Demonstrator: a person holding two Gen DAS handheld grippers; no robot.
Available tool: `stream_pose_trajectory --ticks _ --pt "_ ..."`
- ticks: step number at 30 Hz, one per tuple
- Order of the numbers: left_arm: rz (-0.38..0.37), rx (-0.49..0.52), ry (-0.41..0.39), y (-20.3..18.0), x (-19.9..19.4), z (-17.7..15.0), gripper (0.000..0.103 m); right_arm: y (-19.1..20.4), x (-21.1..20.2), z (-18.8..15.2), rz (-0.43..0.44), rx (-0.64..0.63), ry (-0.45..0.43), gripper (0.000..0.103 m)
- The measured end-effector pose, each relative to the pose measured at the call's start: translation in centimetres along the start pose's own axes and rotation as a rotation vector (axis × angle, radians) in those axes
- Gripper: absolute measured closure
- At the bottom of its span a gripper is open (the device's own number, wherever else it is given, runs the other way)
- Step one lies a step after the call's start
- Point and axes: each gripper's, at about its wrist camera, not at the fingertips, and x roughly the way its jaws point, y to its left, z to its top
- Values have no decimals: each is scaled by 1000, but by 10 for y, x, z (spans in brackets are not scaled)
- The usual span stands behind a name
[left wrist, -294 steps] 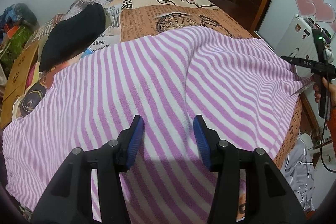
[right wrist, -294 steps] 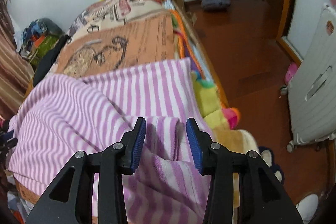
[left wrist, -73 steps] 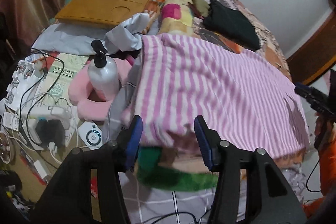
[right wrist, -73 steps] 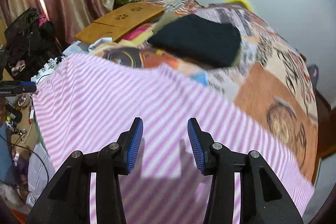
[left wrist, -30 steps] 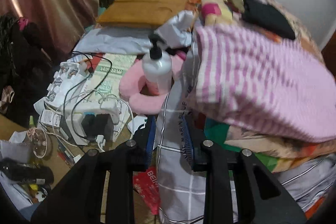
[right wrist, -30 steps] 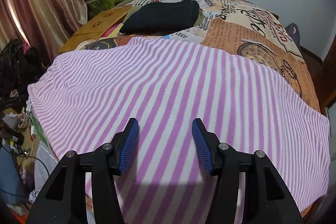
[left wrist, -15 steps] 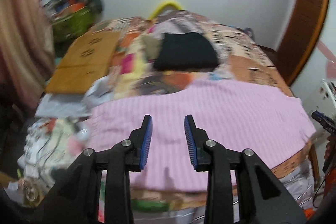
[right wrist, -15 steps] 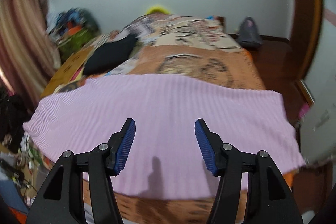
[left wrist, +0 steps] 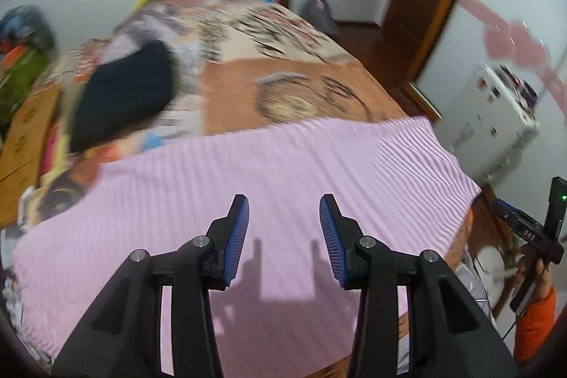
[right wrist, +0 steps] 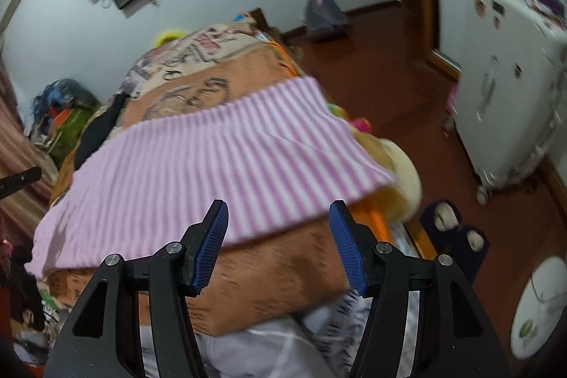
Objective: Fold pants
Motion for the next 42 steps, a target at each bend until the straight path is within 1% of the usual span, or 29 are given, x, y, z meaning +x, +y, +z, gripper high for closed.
stream_pose_trajectory --ticks 4,6,8,10,12,16,19,20,21,23,26,29,32,35,37,38,40,42 --pt "-33 54 78 -37 40 -3 61 -17 6 -11 7 47 25 47" --pt "-33 77 125 -52 61 -8 61 -25 11 -12 23 80 37 47" --pt "-30 88 154 -60 75 -14 61 -33 17 -13 46 113 46 47" --pt "3 113 132 -70 79 -19 59 -37 26 -10 67 146 52 47" --pt "7 132 126 -75 77 -23 50 -42 34 -8 89 176 58 47" --pt "20 138 115 -77 78 -26 48 -48 46 -3 139 234 55 47" --pt "15 123 110 -76 79 -26 44 -55 58 -1 177 294 68 47" --pt "13 119 108 -76 80 -26 43 -55 61 -2 180 306 69 47" --pt "13 118 106 -76 80 -26 42 -55 63 -1 184 312 67 44" --pt "13 120 104 -77 82 -25 40 -55 65 -1 188 322 61 43" --pt "18 127 102 -79 85 -24 37 -58 67 3 184 337 36 43" --pt "21 130 101 -82 87 -24 35 -63 67 8 196 361 3 43" --pt "26 132 96 -83 87 -25 33 -62 69 15 207 359 -20 43" --pt "28 132 92 -83 86 -26 33 -58 70 22 195 338 -51 51" --pt "24 126 92 -83 86 -26 33 -58 70 26 195 327 -60 63" --pt "23 123 92 -83 86 -26 33 -57 70 28 194 323 -64 66" --pt "17 116 92 -82 86 -25 33 -57 69 32 188 312 -75 77" --pt "14 112 91 -81 85 -25 33 -55 64 35 185 301 -97 85"
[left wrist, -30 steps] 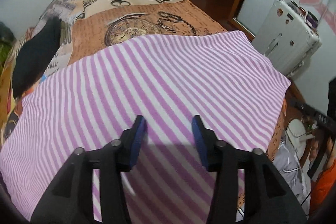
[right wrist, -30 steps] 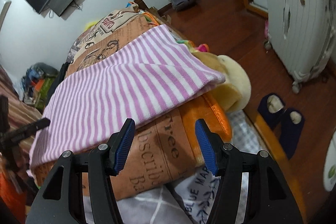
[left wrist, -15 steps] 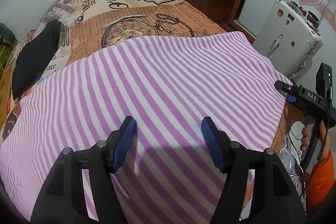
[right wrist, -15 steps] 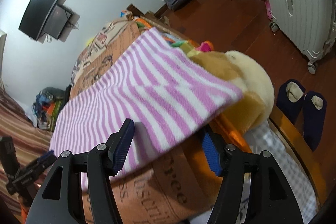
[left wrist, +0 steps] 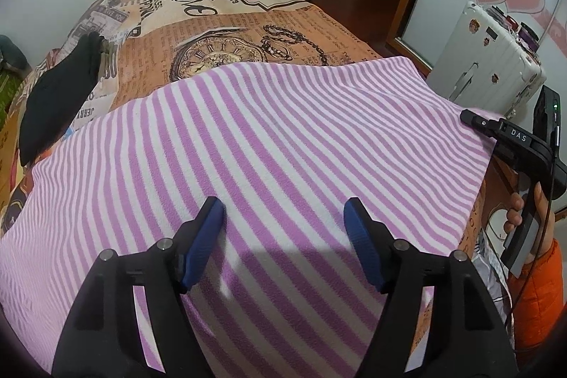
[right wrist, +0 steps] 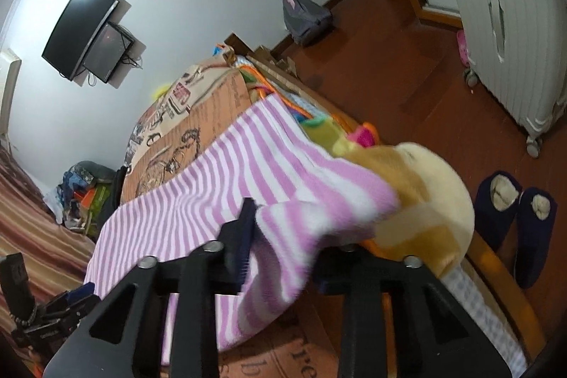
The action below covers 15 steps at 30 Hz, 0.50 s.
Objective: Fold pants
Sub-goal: 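Grasp the pants leg end with the right tool and lift it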
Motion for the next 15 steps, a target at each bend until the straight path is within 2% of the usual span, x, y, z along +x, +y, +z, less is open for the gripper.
stream_pose_trajectory --ticks 4,15 --pt "-13 -10 -3 2 -1 0 33 11 -6 3 7 -32 -29 91" --pt "-96 -75 0 19 -12 0 33 64 -24 17 41 -158 -92 92"
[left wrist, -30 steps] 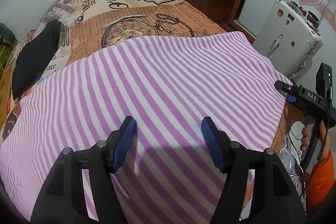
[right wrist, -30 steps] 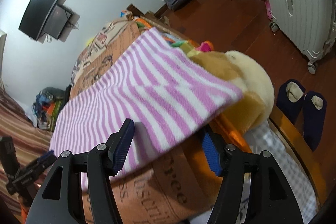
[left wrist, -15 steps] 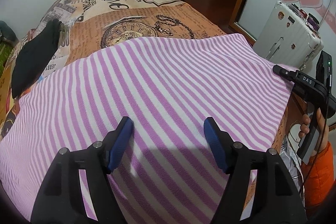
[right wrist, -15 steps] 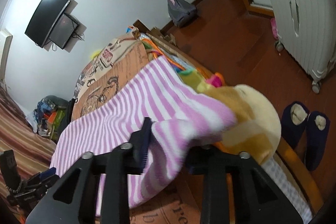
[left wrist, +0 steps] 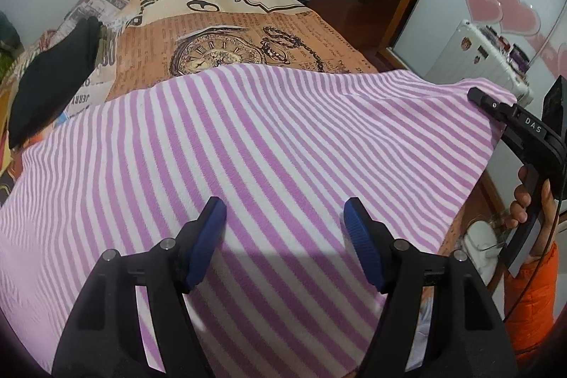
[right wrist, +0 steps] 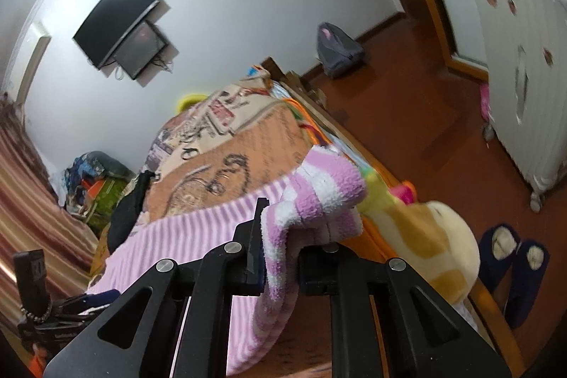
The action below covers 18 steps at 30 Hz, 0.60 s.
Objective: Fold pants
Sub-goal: 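Grasp the pants leg end with the right tool and lift it, then fold the held pants leg over the pants with the right tool and release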
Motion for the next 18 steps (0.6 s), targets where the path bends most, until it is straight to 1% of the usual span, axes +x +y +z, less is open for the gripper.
stream_pose_trajectory --ticks 3,6,13,18 --pt "-24 -28 -8 9 -7 -2 34 21 -3 7 27 -49 -22 92" --pt "-28 -39 -25 17 -16 -4 34 47 -4 15 54 -110 -42 92" --pt "-3 -53 -87 43 -47 -14 34 109 4 25 133 -237 -80 92" --pt "13 -100 -129 75 -70 -26 34 160 9 18 210 -354 -76 92"
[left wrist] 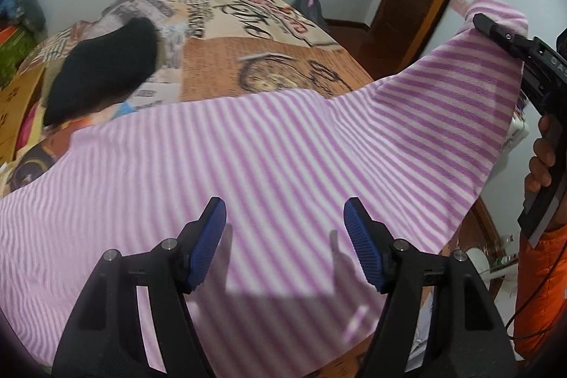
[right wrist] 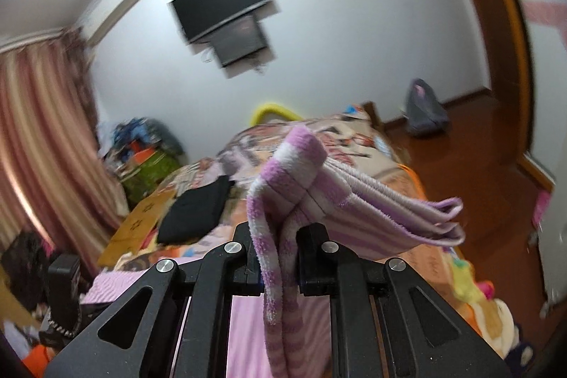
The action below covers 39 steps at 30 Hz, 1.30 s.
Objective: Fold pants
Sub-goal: 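Fold the held pants leg over the pants with the right tool and release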
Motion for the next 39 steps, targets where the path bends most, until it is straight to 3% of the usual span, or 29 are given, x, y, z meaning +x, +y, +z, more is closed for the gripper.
stream_pose_trajectory --ticks 6,12,16,20,26,28,32,39 --pt "25 -78 -47 46 -25 -9 34 63 22 -12 112 -158 90 92" --pt "36 -172 -64 86 -36 -23 34 120 51 -62 223 -329 287 92" --pt "52 -202 -65 101 -41 -34 34 140 70 -110 268 -415 441 92" --pt "75 -203 -57 108 -42 -44 34 137 85 -138 270 -405 540 91" --pt "76 -210 -41 107 -37 -46 34 131 90 -147 281 -363 573 83" --pt "77 -205 -39 104 -35 -44 34 134 81 -147 301 -338 590 70" --pt "81 -179 -38 95 -33 -38 34 132 68 -141 314 -312 609 64" --pt "97 -139 -22 82 -25 -28 34 91 36 -108 257 -251 551 52"
